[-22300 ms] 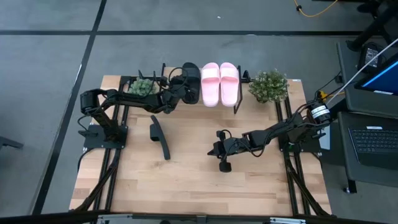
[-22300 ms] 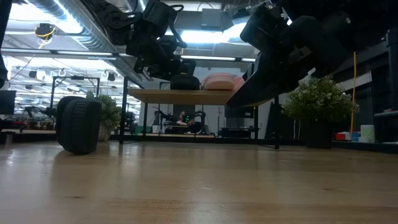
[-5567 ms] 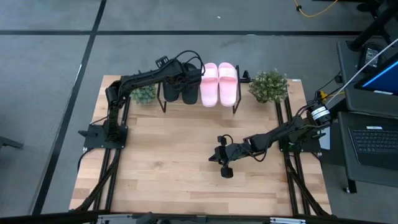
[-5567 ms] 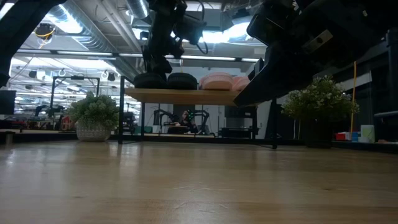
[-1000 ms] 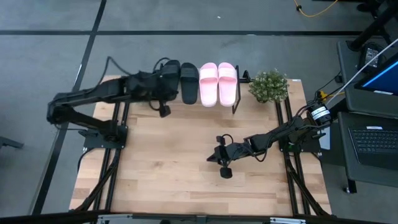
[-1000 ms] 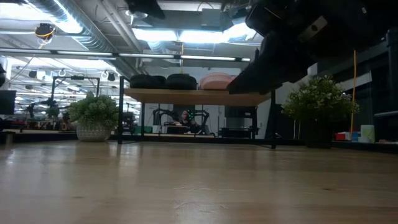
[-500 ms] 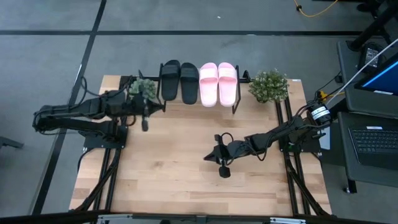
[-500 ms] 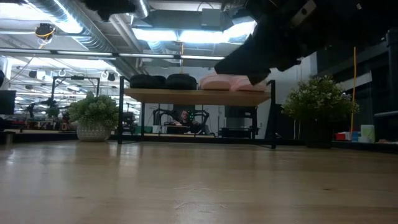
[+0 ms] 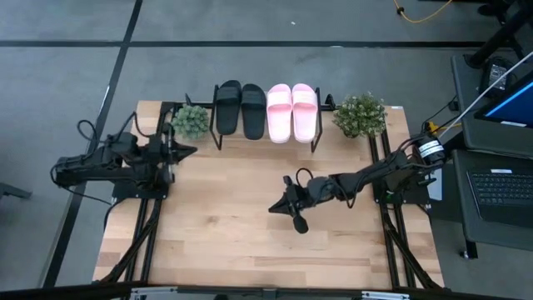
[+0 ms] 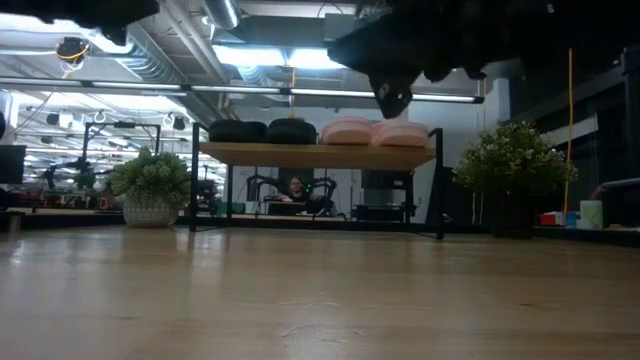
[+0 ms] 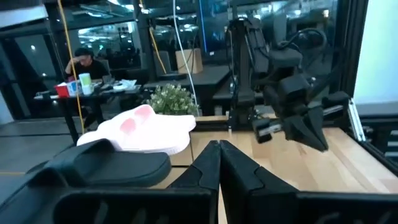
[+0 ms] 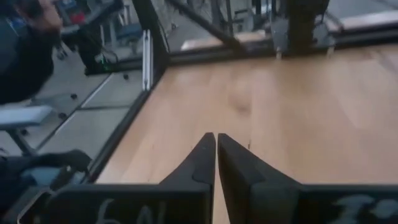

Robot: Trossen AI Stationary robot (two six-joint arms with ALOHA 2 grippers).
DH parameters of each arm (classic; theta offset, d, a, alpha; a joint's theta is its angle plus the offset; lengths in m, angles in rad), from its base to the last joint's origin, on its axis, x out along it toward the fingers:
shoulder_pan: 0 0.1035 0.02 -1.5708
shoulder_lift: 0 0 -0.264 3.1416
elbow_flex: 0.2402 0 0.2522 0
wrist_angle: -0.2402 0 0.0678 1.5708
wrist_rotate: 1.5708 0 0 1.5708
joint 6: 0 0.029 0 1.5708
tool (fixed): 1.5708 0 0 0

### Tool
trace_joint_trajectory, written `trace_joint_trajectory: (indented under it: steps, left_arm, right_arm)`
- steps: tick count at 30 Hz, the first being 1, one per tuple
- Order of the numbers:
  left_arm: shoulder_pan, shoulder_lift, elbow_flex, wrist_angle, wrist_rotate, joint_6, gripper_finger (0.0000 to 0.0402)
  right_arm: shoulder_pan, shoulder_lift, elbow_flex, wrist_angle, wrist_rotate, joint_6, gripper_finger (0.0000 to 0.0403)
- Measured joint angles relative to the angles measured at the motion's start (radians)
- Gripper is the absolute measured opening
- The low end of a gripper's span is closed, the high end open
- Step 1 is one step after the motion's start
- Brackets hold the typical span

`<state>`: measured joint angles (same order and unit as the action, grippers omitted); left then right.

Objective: Pick and place slides into the shelf
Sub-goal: Return to Home Position

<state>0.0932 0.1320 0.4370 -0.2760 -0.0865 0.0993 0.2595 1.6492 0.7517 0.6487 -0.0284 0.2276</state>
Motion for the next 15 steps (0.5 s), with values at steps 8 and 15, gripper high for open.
trace_joint_trajectory:
  steps: [8, 15]
  left_arm:
    - [0.000, -0.129, -0.138, -0.022, 0.029, -0.043, 0.0000]
    - [0.000, -0.129, -0.235, 0.061, 0.027, -0.065, 0.0000]
  right_arm:
    - [-0.024, -0.180, 0.000, -0.026, -0.002, -0.110, 0.0021]
    - [-0.023, -0.373, 0.000, -0.216, -0.002, -0.200, 0.0021]
